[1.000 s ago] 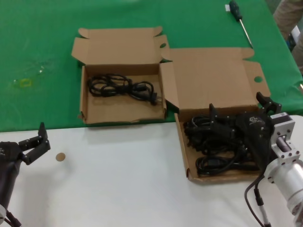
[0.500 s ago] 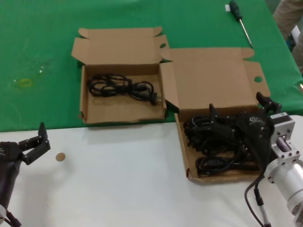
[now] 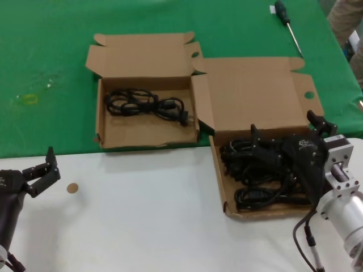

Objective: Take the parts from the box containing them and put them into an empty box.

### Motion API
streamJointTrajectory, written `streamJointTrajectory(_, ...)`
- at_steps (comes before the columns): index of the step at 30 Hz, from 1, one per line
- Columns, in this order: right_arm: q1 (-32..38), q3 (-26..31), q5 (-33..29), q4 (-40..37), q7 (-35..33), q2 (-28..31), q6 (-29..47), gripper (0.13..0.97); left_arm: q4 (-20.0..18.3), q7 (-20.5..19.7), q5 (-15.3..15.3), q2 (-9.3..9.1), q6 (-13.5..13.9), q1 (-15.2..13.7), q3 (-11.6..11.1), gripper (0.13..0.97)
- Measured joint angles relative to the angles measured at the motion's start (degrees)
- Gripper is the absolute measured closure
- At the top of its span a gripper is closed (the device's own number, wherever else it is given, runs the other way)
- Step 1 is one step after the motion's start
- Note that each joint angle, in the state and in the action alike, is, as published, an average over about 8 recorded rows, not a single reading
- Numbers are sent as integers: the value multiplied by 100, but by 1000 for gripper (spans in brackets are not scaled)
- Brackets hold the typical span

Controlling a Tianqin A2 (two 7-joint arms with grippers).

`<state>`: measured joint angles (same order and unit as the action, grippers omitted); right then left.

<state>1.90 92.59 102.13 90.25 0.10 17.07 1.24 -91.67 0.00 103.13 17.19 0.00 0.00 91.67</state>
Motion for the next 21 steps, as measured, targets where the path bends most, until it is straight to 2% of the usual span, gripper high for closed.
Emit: streamJointTrajectory(21, 0, 0, 0, 0, 0, 0, 0, 129, 0, 0, 0, 0, 0, 0, 0, 132)
